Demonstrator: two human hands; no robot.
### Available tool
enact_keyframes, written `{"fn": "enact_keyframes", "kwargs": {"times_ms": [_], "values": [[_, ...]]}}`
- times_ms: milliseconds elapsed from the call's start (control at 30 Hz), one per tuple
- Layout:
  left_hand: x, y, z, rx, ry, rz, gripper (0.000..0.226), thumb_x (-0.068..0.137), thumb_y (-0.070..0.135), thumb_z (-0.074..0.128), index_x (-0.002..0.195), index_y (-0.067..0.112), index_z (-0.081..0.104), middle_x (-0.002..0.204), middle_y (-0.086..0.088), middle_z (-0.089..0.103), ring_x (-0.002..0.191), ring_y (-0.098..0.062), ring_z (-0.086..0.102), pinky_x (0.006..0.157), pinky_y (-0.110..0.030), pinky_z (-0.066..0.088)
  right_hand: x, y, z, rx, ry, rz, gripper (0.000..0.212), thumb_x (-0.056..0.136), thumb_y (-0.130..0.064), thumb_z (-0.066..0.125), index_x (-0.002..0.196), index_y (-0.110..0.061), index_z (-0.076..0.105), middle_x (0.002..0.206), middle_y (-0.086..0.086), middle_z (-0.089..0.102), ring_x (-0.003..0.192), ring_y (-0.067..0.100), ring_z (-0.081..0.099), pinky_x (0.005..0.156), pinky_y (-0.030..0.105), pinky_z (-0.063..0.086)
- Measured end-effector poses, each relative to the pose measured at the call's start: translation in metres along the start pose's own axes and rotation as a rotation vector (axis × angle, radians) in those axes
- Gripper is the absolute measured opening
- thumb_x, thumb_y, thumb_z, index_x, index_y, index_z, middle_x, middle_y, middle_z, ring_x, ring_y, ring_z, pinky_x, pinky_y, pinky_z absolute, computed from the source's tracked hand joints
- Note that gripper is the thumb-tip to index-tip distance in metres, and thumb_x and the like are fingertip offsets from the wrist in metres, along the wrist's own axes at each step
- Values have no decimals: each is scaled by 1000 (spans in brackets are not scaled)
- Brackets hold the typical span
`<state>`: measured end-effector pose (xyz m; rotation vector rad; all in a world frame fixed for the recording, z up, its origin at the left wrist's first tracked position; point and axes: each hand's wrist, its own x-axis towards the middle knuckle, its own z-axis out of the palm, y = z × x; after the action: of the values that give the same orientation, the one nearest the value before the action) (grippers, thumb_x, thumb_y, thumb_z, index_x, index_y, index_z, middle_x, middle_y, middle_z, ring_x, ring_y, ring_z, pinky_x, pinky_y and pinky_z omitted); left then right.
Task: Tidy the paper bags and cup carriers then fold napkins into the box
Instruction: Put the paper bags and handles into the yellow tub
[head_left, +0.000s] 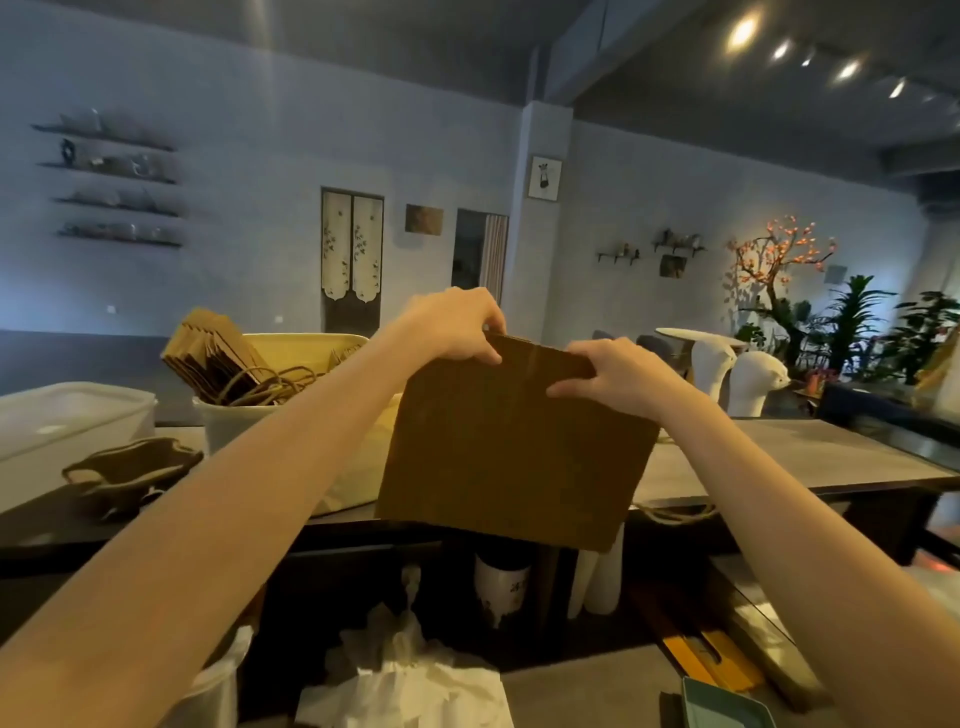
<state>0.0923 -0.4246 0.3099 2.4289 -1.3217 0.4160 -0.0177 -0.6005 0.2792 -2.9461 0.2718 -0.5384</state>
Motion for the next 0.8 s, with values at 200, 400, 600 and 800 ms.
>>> {"fn": "enact_keyframes", "kwargs": {"times_ms": [200,400,600,800], "values": [[-6,-13,-9,48,463,6,24,88,32,61,110,22,61,110,-1,64,99,-16,58,82,-29,45,-8,-11,-10,293,81,-14,30,89,-35,60,113,-18,63,93,-6,64,86,14,64,79,27,55],[-7,-45,-24,-154,607,0,40,89,27,61,126,21,49,131,-2,50,114,-21,53,92,-34,48,-8,-30,-31,612,276,11,16,90,-33,61,99,-21,65,87,-5,68,79,11,66,71,21,51],[-19,-78,-30,-125,605,-60,35,92,21,57,127,15,54,147,-4,36,136,-22,31,110,-35,29,29,-57,-25,708,494,101,26,89,-37,61,101,-15,66,92,2,68,85,17,64,78,30,51],[-37,-125,-43,-186,510,-105,18,93,17,53,107,12,63,109,-4,59,94,-10,50,79,-20,38,86,-103,-14,814,588,234,29,98,-29,47,117,-11,58,111,7,62,102,25,59,79,32,44]]}}
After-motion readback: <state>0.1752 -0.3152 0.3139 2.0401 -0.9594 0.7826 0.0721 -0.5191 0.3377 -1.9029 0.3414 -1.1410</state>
